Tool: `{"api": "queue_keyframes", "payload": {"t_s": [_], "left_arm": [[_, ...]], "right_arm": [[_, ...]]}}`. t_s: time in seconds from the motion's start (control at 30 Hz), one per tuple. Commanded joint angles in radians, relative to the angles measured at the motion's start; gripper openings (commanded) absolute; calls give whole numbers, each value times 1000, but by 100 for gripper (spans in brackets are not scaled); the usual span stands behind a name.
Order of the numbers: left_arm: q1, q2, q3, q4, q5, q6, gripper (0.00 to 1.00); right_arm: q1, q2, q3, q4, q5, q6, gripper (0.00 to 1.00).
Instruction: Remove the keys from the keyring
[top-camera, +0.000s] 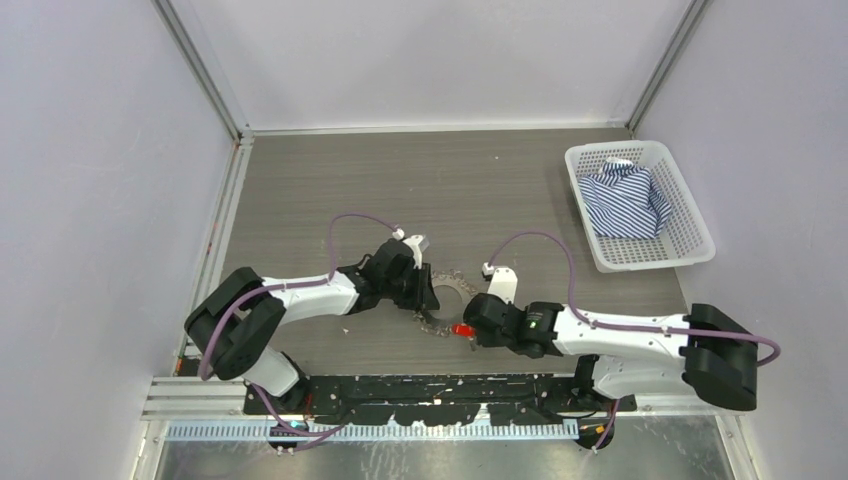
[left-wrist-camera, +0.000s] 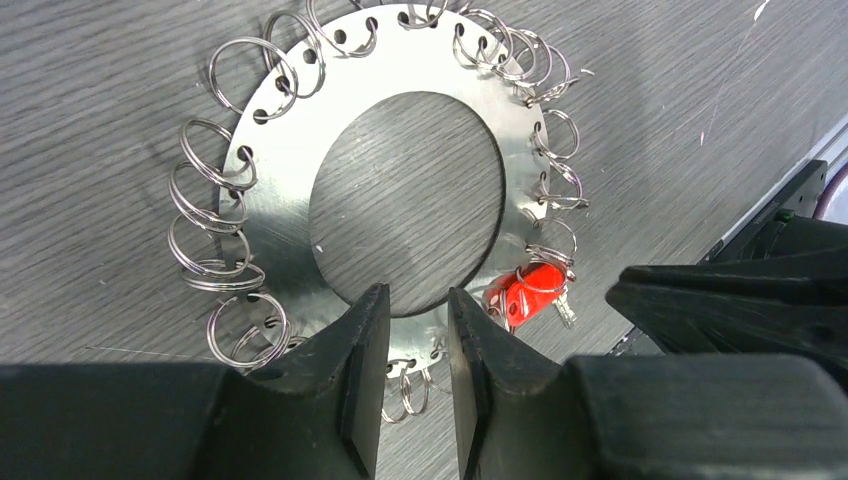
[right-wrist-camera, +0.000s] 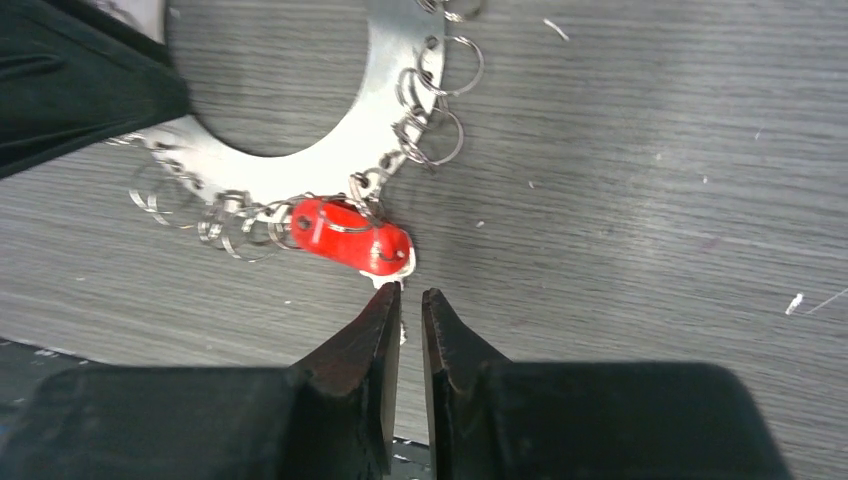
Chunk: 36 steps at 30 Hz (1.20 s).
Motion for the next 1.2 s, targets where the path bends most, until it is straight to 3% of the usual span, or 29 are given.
{"api": "queue_keyframes", "payload": {"t_s": [0.0, 0.23, 0.67, 0.87, 1.03, 1.17], "left_arm": [[-3, -3, 9, 55, -10, -10, 29], [-3, -24, 5, 46, -6, -7, 29], [-3, -42, 13, 37, 12, 1, 29], [-3, -47, 13, 32, 10, 7, 28], [-3, -41, 14, 35, 4, 10, 29], [-3, -68, 13, 59, 15, 30, 29]], "right_arm": [[6, -72, -1, 51, 53, -31, 20], [8, 39, 37, 133, 29, -124, 23], [14, 103, 26, 204, 58, -196, 23], [15, 118, 21, 212, 54, -201, 16], [17, 72, 41, 137, 86, -227, 1], [15, -7, 85, 69, 103, -292, 1]]}}
